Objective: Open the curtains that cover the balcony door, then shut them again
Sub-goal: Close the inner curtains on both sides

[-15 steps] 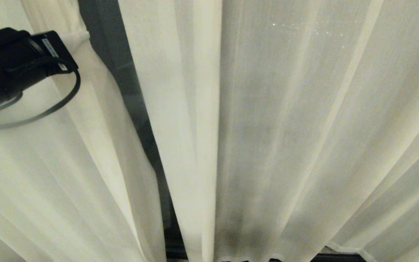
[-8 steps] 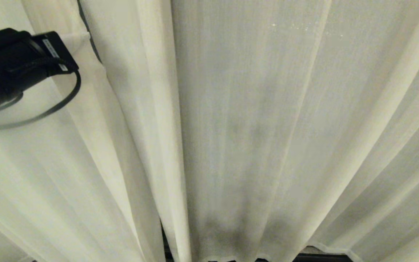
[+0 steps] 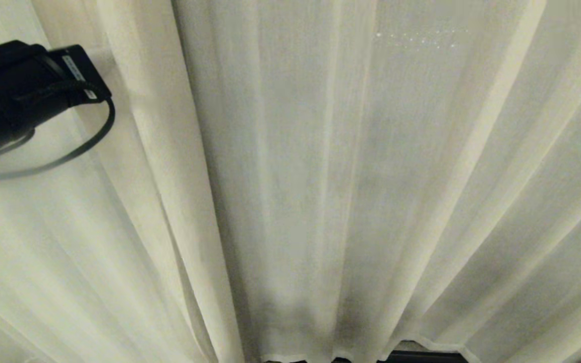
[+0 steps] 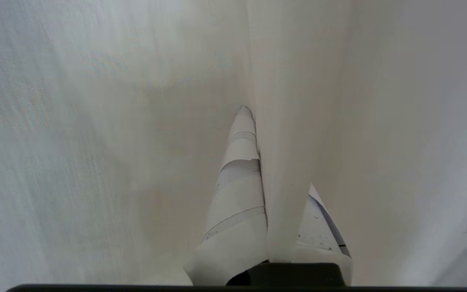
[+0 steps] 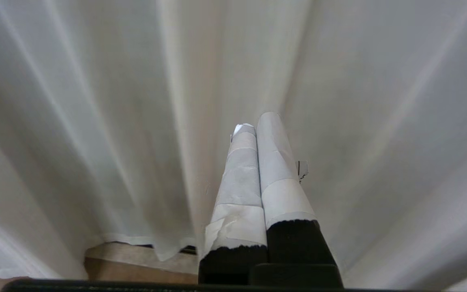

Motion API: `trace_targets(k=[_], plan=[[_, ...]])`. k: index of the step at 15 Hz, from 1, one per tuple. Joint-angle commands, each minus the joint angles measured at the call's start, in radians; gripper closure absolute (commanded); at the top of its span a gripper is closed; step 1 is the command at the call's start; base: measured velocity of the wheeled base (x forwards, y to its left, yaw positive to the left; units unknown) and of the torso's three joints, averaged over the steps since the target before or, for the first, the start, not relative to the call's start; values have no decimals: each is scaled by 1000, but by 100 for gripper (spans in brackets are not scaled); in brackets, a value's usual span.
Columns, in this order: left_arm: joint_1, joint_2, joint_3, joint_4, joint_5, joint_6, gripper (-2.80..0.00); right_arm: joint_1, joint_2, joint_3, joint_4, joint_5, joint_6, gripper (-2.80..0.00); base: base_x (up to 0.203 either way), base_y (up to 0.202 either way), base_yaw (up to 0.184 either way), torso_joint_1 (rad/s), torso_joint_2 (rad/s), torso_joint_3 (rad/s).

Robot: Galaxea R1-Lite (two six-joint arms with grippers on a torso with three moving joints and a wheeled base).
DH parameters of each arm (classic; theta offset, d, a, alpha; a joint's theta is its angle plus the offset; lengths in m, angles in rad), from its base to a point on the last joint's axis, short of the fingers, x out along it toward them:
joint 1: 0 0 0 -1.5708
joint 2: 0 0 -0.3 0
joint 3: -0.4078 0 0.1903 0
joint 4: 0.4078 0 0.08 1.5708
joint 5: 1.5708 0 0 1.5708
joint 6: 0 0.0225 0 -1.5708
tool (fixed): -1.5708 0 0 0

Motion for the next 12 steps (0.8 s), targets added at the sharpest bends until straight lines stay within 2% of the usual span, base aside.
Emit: trace_targets(k=[1, 8, 10, 12], plan=[[1, 6, 0, -3, -1, -1, 0, 0, 2, 0, 0, 1, -1, 0, 0, -192, -1, -2, -1, 2], [-1, 6, 2, -3, -1, -3, 0, 0, 2, 0, 0, 1, -1, 0, 0, -187, -2, 1, 2, 3], [1, 4, 2, -7, 2, -3, 0, 0, 2, 0, 0, 1, -1, 0, 0, -109, -5, 4, 2, 2], [4, 1, 3, -5, 2, -3, 0, 0, 2, 0, 0, 1, -1, 0, 0, 0, 0, 0, 0, 0]])
